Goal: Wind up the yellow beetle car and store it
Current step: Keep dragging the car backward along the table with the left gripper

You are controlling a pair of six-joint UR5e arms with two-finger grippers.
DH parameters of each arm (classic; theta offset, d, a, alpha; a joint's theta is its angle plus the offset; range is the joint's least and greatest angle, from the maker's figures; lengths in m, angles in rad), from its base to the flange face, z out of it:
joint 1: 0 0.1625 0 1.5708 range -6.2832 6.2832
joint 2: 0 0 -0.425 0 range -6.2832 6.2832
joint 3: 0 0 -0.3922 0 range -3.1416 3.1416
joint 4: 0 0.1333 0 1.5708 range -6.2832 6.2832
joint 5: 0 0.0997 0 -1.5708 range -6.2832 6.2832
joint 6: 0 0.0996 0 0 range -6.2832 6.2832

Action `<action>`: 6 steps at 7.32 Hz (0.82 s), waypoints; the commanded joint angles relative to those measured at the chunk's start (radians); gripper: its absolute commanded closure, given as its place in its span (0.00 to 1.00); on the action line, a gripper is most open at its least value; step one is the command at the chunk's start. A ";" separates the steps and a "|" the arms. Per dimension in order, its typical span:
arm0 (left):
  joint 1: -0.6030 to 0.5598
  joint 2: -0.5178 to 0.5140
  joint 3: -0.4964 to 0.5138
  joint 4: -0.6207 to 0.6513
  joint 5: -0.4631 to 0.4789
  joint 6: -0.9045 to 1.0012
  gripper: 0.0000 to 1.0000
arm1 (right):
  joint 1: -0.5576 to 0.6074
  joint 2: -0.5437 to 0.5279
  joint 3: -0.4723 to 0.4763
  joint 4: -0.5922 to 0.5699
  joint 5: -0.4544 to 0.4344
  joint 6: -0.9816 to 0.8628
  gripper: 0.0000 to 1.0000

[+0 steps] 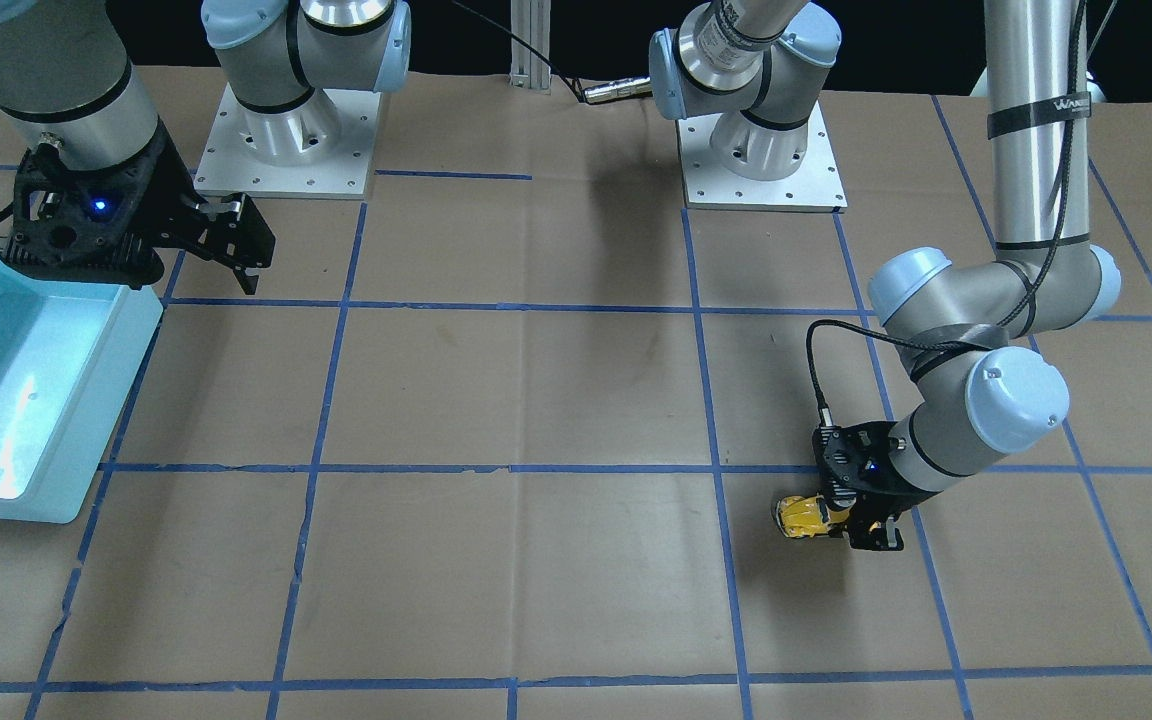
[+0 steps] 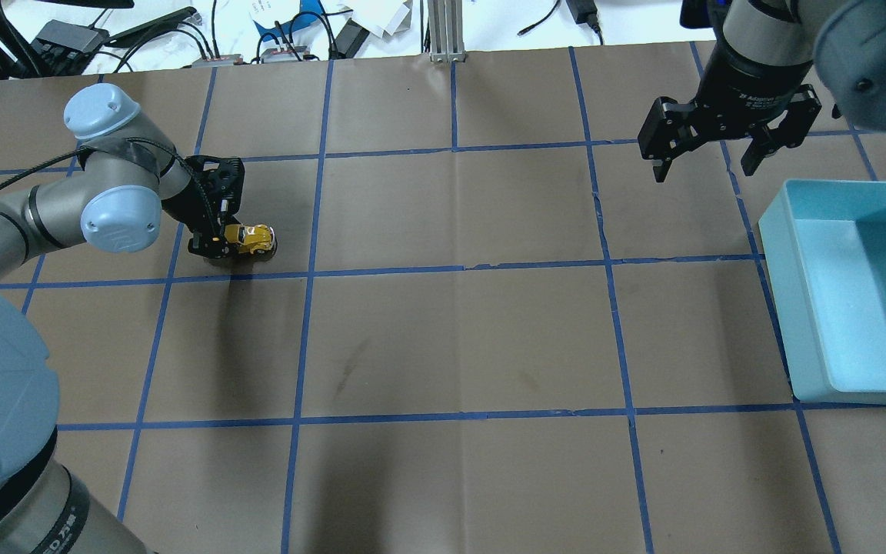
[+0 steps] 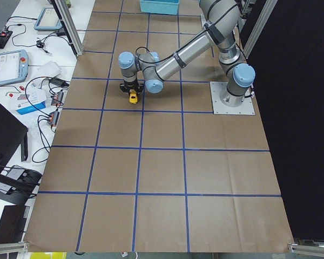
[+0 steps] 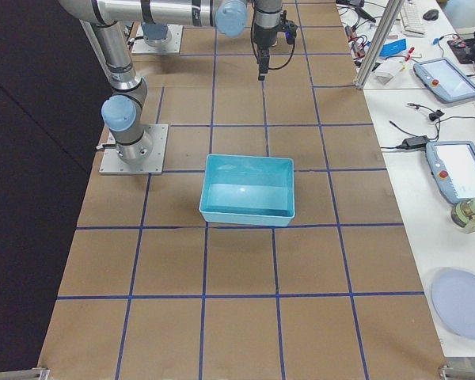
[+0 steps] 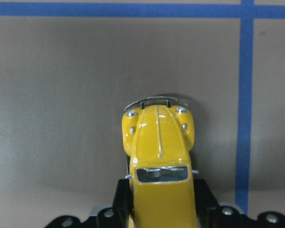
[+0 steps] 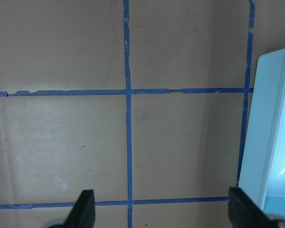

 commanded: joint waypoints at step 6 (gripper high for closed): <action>0.036 -0.003 0.005 -0.032 0.000 0.063 0.59 | 0.000 0.000 0.000 -0.001 0.000 0.000 0.00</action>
